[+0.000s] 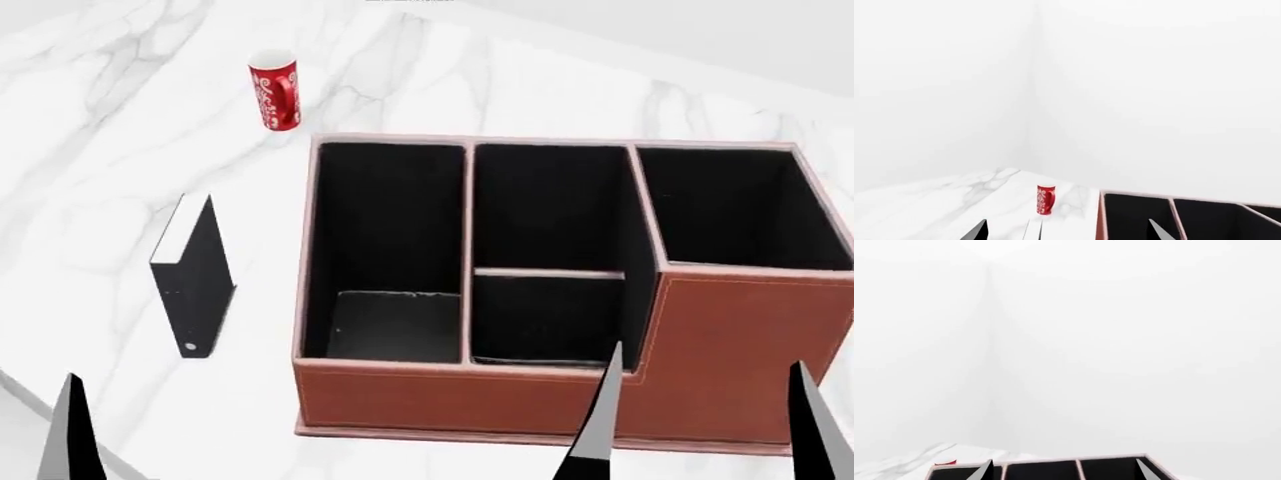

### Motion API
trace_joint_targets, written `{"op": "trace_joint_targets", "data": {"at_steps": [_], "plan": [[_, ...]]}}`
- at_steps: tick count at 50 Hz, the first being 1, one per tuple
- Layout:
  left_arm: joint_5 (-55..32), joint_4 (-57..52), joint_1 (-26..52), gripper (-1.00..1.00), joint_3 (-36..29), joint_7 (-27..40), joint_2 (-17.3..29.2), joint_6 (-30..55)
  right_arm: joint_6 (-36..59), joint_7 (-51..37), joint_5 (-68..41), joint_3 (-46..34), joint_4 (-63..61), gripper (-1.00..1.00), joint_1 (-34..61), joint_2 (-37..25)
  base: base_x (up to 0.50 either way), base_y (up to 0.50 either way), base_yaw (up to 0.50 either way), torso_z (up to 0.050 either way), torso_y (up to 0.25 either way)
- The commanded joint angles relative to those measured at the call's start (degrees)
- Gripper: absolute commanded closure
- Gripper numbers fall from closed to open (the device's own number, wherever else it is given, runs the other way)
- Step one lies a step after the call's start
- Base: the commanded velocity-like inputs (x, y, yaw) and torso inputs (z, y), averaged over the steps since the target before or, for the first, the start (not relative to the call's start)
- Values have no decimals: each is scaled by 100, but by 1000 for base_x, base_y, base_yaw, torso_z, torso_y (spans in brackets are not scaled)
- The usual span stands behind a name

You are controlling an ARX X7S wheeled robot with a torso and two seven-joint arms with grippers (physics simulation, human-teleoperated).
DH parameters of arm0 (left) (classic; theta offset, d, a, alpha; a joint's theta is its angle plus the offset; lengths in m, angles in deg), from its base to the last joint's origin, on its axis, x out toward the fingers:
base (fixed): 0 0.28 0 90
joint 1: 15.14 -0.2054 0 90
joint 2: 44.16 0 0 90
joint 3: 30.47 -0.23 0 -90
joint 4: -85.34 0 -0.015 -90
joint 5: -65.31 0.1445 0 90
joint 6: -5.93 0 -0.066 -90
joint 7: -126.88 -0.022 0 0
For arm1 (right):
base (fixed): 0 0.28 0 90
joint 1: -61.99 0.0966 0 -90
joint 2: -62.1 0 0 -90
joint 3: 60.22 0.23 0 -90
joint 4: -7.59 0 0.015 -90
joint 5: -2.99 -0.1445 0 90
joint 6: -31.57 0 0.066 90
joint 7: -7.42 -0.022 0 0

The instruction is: Pick up the book and place it in the left compartment of the caddy.

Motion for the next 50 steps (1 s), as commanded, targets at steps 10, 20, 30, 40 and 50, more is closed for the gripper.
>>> {"op": "trace_joint_targets", "data": {"at_steps": [10, 20, 30, 40, 50], "plan": [[-23, 17, 2, -100, -27, 57, 53, -17, -164, -2, -4, -43, -3, -100, -36, -59, 426, 261, 0, 0, 0], [-68, 48, 4, -100, -21, 69, 63, -52, -199, -52, 36, -55, 38, -100, -32, -61, 377, 231, 0, 0, 0], [-221, -5, 6, -100, -18, 109, 95, 84, -97, -103, 21, -78, 32, -100, -6, -90, 0, 0, 0, 26, 1], [-305, -64, 33, -100, -10, 148, 133, 171, -81, -131, 7, -98, 14, -100, 4, -115, 0, 0, 0, 50, 0], [-325, -56, 29, -100, -27, 153, 151, 151, -93, -158, -1, -100, 6, -100, -4, -139, 0, 0, 0, 50, 0]]}}
